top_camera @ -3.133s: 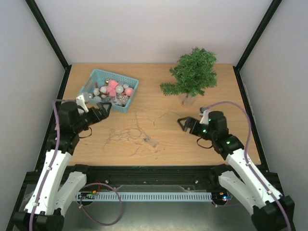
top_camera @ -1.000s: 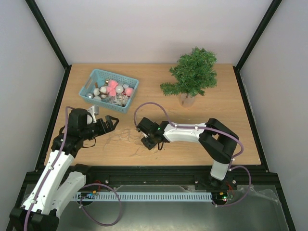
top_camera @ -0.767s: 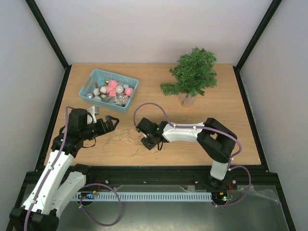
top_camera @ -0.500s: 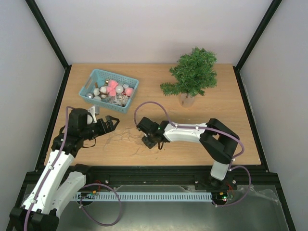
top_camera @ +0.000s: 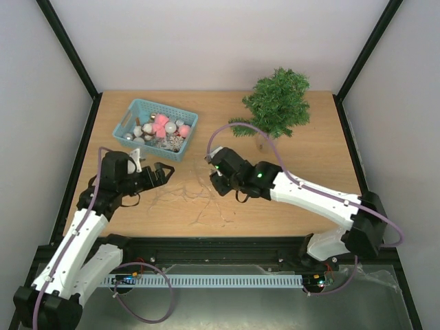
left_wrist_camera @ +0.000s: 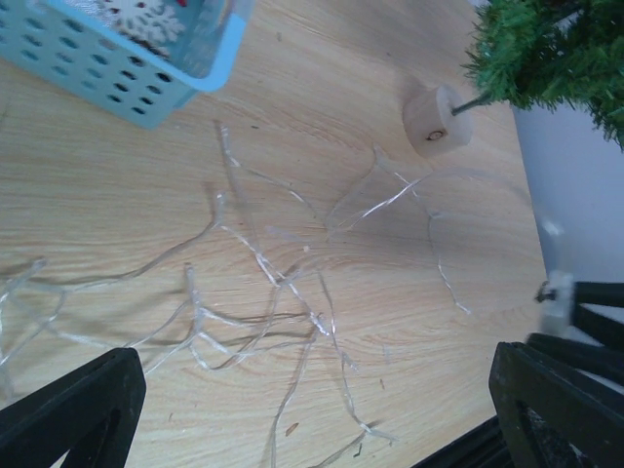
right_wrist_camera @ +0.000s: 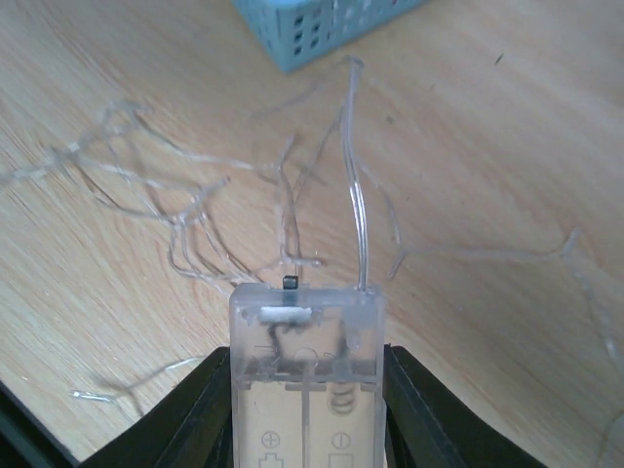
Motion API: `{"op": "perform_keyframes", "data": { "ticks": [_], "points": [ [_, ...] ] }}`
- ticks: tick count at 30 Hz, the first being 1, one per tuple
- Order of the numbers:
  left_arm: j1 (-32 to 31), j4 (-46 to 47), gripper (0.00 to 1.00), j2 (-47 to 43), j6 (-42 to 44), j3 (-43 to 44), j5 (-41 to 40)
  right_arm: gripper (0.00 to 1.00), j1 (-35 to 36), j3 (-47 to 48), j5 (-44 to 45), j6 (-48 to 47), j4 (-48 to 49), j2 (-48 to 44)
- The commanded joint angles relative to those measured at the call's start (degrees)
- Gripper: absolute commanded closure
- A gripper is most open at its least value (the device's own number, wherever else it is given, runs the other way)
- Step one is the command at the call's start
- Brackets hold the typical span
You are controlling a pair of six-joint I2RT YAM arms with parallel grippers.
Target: Decorate the small christmas tree
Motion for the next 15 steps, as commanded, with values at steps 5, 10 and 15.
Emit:
{"op": "perform_keyframes", "data": {
  "ticks": [5,10,15],
  "points": [
    [-11.8,14.8,0.0,10.0,-0.5,-0.3,-8.3,0.62,-1.7,7.3,1.4,-0.2,-11.0,-5.8],
    [-20.4,25.5,0.01,18.2,-1.7,-0.5,-16.6,0.62,-2.1,8.5,0.3,-0.1,-12.3,-7.3],
    [-21.8,38.3,0.0,19.2,-3.1,-6.9,-20.8,0.62,-2.1,8.8,-0.3,0.2,-13.2,-8.4]
  ]
}}
